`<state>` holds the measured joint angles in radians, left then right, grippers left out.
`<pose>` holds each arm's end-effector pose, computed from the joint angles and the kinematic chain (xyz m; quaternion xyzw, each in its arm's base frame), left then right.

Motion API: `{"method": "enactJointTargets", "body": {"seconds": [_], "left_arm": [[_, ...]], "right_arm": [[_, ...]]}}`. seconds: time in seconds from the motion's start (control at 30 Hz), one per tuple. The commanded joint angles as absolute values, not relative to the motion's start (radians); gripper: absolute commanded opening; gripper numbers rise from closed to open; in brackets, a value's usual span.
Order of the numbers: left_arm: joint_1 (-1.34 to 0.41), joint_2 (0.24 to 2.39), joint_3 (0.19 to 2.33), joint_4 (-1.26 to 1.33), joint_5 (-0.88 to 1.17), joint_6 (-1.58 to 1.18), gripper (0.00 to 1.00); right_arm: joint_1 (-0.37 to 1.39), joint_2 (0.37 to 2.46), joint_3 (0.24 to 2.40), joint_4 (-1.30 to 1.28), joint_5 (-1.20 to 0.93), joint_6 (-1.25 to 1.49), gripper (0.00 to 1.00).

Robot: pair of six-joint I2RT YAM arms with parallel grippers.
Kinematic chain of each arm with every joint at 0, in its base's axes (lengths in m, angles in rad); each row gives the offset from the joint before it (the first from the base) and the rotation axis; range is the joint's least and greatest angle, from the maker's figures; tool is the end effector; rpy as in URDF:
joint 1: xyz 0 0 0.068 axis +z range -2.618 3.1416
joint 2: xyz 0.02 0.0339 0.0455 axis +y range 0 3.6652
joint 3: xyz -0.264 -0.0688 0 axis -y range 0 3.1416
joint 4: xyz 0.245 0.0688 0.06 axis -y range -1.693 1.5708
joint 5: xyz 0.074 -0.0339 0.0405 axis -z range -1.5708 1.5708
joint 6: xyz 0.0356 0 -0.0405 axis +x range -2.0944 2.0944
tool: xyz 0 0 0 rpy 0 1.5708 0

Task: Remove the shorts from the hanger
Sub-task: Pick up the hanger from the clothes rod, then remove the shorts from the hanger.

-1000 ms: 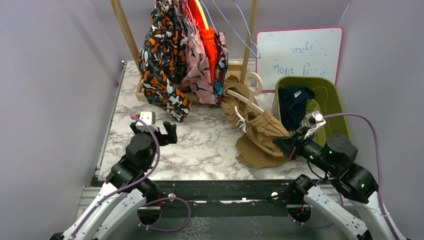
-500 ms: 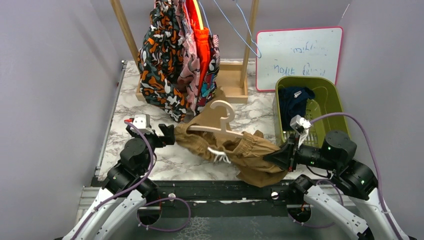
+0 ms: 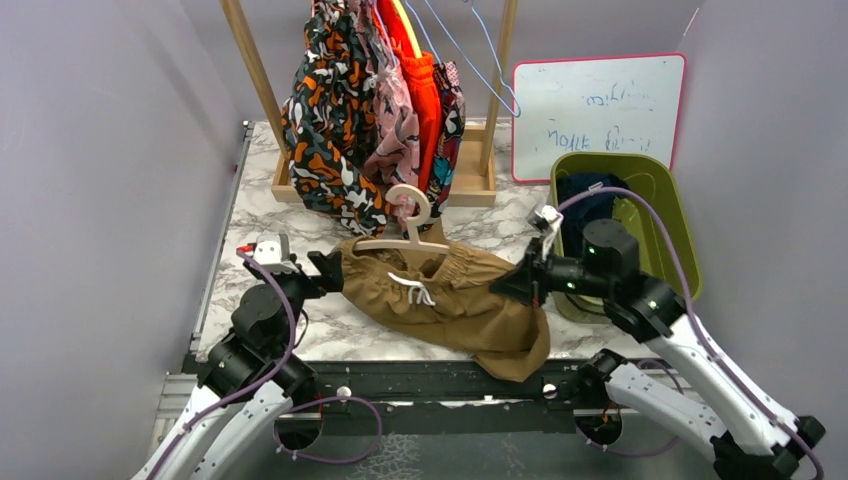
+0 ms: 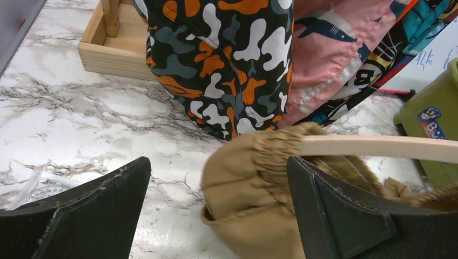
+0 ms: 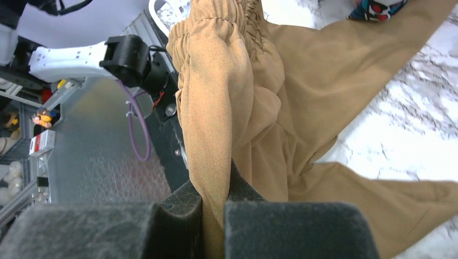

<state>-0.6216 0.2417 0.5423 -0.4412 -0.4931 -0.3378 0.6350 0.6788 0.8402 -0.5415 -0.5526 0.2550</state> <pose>0.0783 -0.0354 0.2918 -0.0549 0.7475 -0.1300 0.6491 0.1045 0.1002 0.3391 -0.3007 0.7533 0.4361 0.3898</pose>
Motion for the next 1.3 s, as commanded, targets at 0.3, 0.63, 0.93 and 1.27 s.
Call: {"method": "enactJointTargets", "body": {"seconds": [0.3,0.63,0.93,1.27], "left_arm": [[-0.618,0.243,0.575,-0.323,-0.151,-0.264,0.99],[-0.618,0.505,0.602,-0.133,0.043,-0.361,0.83],[-0.618,0.646,0.570,-0.008,-0.032,-0.420,0.50],[-0.618,0.687,0.527,0.071,0.101,-0.455,0.38]], "right_arm": [[0.652,1.035,0.846,-0.116,-0.771,0.244,0.01],[0.669,1.069,0.764,-0.012,-0.782,0.291,0.01],[0.670,0.990,0.674,0.053,-0.749,0.356,0.01],[0.670,0.958,0.662,0.055,-0.793,0.368,0.01]]}}
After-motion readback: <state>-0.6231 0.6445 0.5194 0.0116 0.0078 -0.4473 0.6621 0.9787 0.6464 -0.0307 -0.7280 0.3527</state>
